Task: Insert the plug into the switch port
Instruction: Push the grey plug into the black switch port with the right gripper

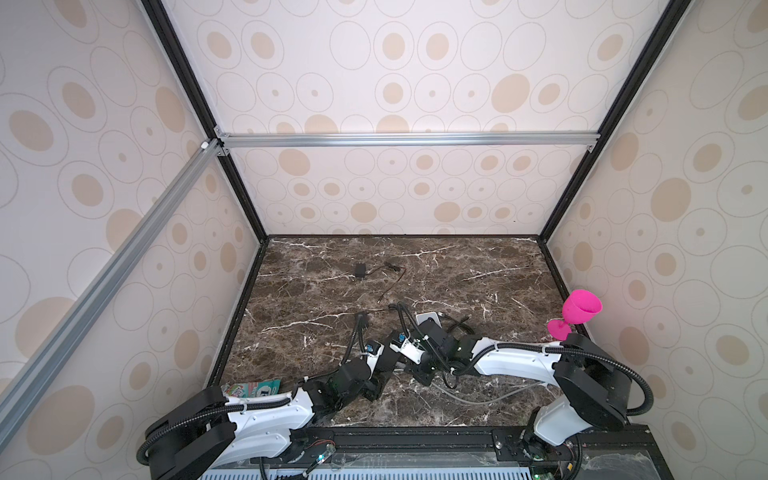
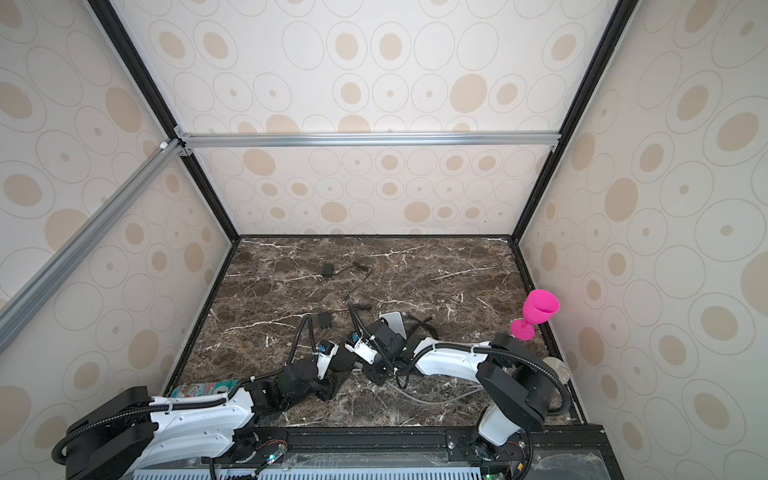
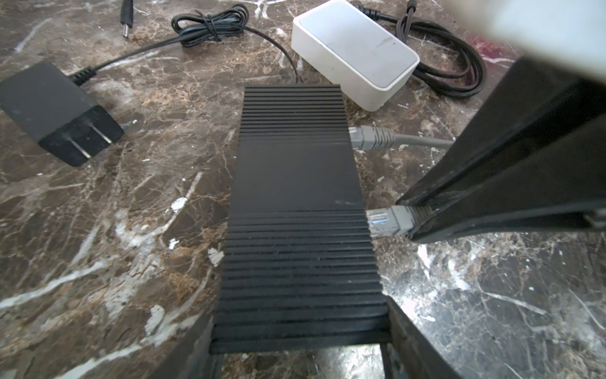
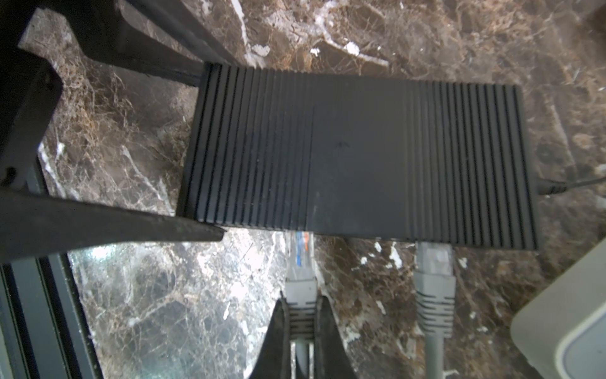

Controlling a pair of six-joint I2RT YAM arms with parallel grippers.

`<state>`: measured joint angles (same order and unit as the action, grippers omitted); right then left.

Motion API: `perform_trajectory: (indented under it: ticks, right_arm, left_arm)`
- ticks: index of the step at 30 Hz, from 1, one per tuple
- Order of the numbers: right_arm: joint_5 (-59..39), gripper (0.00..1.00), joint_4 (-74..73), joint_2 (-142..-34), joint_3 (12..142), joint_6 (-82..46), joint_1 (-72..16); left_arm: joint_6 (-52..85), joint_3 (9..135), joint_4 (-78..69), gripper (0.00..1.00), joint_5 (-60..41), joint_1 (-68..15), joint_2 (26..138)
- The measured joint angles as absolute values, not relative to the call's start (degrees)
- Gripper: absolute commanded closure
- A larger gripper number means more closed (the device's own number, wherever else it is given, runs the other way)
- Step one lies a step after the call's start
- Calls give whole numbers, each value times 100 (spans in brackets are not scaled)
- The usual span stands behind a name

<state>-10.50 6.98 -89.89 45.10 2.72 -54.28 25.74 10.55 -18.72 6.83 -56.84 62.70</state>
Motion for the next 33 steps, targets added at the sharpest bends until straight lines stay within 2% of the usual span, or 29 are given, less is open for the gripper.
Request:
perform_trajectory:
  ticks: [18, 33]
  right_arm:
    - [-790, 100, 1251, -9133, 4906, 60, -5555]
    - [-880, 100, 1288, -9155, 4971, 790, -5564]
  left_arm:
    - [2567, 1079, -2220, 100, 438, -5649, 6689]
    - [2574, 943, -2154, 100, 126, -5531, 6364]
